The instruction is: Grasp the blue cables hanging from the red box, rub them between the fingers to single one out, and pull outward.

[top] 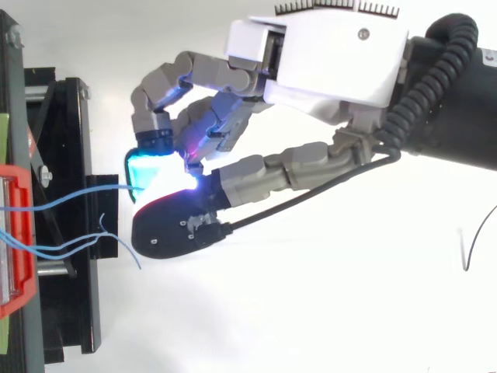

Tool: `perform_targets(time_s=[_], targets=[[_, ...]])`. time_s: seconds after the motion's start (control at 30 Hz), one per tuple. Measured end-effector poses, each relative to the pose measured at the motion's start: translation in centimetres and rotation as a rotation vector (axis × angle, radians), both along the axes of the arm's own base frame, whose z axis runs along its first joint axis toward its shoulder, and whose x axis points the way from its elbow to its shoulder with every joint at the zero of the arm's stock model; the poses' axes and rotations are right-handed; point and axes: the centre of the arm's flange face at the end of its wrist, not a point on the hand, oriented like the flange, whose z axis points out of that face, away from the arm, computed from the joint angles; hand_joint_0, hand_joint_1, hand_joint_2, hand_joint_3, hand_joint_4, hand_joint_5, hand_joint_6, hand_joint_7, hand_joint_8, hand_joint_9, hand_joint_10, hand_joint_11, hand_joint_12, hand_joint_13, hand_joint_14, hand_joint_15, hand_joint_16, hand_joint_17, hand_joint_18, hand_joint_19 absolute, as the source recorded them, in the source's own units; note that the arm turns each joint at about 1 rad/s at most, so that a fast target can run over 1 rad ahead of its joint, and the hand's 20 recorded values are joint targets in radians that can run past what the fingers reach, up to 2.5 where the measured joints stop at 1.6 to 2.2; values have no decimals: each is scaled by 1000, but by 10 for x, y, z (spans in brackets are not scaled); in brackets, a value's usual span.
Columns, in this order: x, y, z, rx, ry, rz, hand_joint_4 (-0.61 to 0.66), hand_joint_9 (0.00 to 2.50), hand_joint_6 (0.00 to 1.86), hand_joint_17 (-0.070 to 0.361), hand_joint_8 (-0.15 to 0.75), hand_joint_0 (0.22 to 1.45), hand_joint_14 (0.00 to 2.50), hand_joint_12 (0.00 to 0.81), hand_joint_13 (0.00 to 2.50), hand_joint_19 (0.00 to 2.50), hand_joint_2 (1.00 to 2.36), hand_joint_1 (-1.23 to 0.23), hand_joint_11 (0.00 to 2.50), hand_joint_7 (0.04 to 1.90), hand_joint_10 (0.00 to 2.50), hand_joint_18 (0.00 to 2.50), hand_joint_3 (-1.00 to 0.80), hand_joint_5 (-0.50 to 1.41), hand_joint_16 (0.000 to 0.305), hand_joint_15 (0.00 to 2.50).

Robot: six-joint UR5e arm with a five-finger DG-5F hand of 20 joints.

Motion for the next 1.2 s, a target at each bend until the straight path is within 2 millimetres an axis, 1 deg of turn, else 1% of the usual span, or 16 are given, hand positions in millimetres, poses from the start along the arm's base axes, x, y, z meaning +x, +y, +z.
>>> perform_targets(time_s=[0.23,0.43,1.2], targets=[[1,0,-8,2,-11,2,17,900,861,131,287,605,12,404,519,517,1020,-814,717,1205,17,672,-86,-119,58,356],[-1,0,-20,1,-10,1,20,900,862,130,287,605,12,403,522,518,1020,-814,718,1200,15,667,-90,-120,58,358],[4,1,-19,6,-48,0,24,903,863,129,291,606,12,402,526,519,1020,-812,718,1198,16,681,-90,-120,57,360]])
